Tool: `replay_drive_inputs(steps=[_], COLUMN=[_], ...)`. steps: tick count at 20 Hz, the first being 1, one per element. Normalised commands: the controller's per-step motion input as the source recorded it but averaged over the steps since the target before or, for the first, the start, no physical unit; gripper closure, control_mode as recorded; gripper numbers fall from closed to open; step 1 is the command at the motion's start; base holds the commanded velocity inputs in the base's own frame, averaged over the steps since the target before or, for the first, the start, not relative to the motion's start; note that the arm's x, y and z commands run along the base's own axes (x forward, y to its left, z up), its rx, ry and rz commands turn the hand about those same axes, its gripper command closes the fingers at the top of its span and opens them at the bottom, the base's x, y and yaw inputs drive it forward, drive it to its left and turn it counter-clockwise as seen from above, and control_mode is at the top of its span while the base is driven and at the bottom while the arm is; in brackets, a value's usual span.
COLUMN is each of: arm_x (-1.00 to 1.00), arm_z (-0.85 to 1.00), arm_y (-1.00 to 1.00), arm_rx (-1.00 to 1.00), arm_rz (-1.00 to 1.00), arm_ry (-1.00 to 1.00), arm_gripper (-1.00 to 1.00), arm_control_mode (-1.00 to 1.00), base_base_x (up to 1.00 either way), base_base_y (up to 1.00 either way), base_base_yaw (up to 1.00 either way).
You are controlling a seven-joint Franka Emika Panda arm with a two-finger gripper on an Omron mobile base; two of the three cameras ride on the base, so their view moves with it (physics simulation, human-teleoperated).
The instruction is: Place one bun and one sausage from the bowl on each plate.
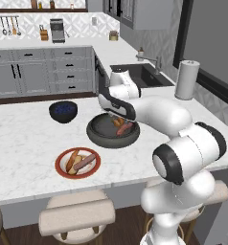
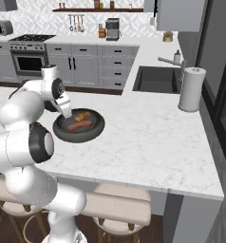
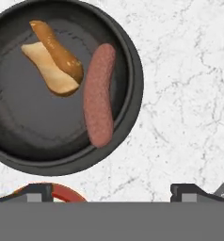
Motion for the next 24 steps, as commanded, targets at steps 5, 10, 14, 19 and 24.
replay_drive_inputs(steps=[5, 10, 14, 19, 24], arm_x=[0.96, 0.72, 0.18, 0.27, 0.25], arm_z=[-0.02, -0.34, -0.57, -0.50, -0.31], arm_y=[-0.19, -0.25, -0.20, -0.11, -0.02], arm_rx=[0.00, 0.00, 0.00, 0.00, 0.00], arm_rz=[0.14, 0.17, 0.14, 0.13, 0.13], arm_ry=[0.00, 0.02, 0.08, 0.01, 0.00], arm_gripper=[-1.00, -1.00, -1.00, -1.00, -1.00], arm_control_mode=[-1.00, -1.00, -1.00, -1.00, -1.00], base_base_x=[0.00, 0.00, 0.00, 0.00, 0.00], base_base_y=[0.00, 0.00, 0.00, 0.00, 0.00], base_base_yaw=[0.00, 0.00, 0.00, 0.00, 0.00])
